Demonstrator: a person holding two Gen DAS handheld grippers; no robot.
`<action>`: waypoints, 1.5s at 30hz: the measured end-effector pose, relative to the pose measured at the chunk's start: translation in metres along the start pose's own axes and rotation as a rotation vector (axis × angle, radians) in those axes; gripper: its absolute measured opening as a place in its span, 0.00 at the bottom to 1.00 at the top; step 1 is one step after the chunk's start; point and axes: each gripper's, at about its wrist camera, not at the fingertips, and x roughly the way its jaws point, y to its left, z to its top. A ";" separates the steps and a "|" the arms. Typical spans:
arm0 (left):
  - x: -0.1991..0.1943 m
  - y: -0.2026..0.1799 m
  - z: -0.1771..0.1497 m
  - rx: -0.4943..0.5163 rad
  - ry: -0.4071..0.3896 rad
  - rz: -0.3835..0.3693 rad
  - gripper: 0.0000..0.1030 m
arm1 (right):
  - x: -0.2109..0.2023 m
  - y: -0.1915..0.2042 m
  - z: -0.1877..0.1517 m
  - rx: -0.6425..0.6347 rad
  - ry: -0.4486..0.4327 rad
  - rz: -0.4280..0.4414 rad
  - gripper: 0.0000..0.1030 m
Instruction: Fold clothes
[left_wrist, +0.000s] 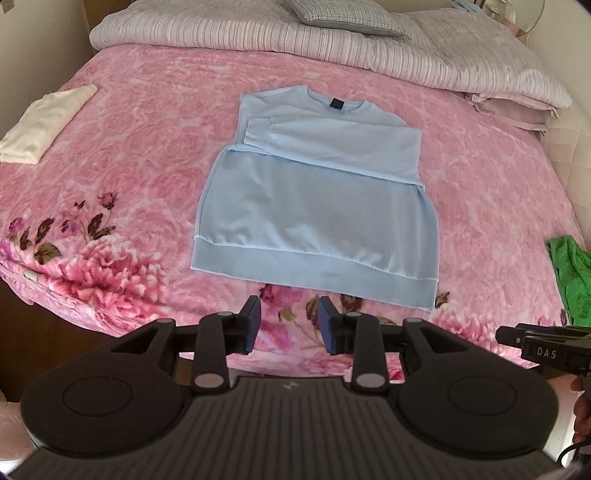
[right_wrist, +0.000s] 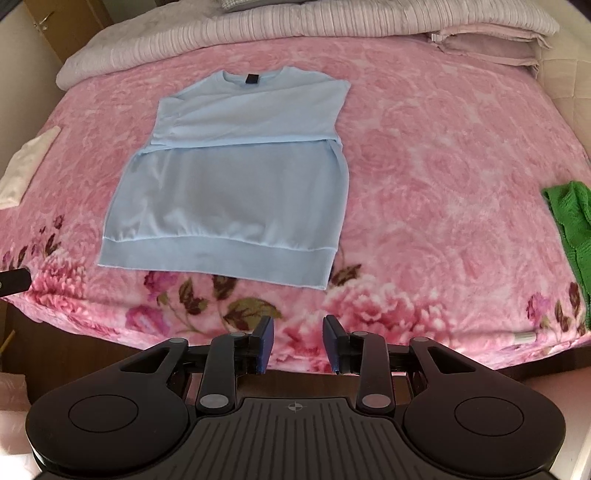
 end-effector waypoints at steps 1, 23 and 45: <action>-0.001 -0.001 -0.002 0.002 0.002 0.001 0.28 | -0.002 0.000 -0.001 0.002 -0.001 0.001 0.32; 0.030 0.051 -0.008 -0.053 0.020 -0.005 0.31 | 0.017 -0.035 -0.013 0.211 -0.032 0.081 0.33; 0.236 0.181 -0.003 -0.068 -0.186 -0.244 0.32 | 0.185 -0.090 -0.058 0.492 -0.518 0.169 0.33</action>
